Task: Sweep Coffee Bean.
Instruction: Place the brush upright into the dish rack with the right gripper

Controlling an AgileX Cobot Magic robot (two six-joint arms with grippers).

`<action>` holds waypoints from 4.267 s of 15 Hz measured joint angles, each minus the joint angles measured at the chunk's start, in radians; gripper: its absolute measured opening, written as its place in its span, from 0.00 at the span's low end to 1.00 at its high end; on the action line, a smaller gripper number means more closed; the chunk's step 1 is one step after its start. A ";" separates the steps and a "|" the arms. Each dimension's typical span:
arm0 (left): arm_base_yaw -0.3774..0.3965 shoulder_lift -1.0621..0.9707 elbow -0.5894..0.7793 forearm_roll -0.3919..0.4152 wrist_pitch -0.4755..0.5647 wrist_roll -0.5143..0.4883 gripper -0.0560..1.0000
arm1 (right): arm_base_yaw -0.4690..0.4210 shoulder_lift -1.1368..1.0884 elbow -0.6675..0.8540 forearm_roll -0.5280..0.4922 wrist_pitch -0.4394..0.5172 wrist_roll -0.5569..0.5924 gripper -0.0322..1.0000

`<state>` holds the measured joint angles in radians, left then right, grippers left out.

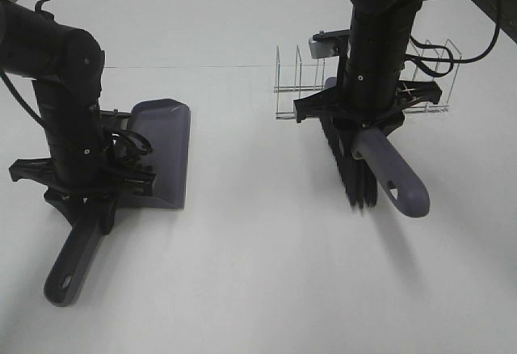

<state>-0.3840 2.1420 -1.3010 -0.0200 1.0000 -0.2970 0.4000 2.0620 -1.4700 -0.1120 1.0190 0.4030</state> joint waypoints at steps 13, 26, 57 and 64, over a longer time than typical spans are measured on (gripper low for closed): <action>0.000 0.000 0.000 0.003 0.000 0.004 0.37 | -0.091 0.115 -0.454 0.029 0.153 -0.025 0.30; 0.000 0.000 0.000 0.008 0.000 0.004 0.37 | -0.091 0.365 -0.569 0.056 0.185 -0.110 0.30; 0.000 0.000 -0.001 0.004 0.012 0.011 0.37 | -0.126 0.130 -0.415 0.040 0.211 -0.313 0.29; 0.000 0.000 -0.001 0.004 0.012 0.016 0.37 | -0.150 0.046 -0.070 0.071 0.211 -0.308 0.29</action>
<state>-0.3840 2.1420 -1.3020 -0.0160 1.0120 -0.2810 0.2500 2.1080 -1.5400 -0.0410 1.2300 0.0950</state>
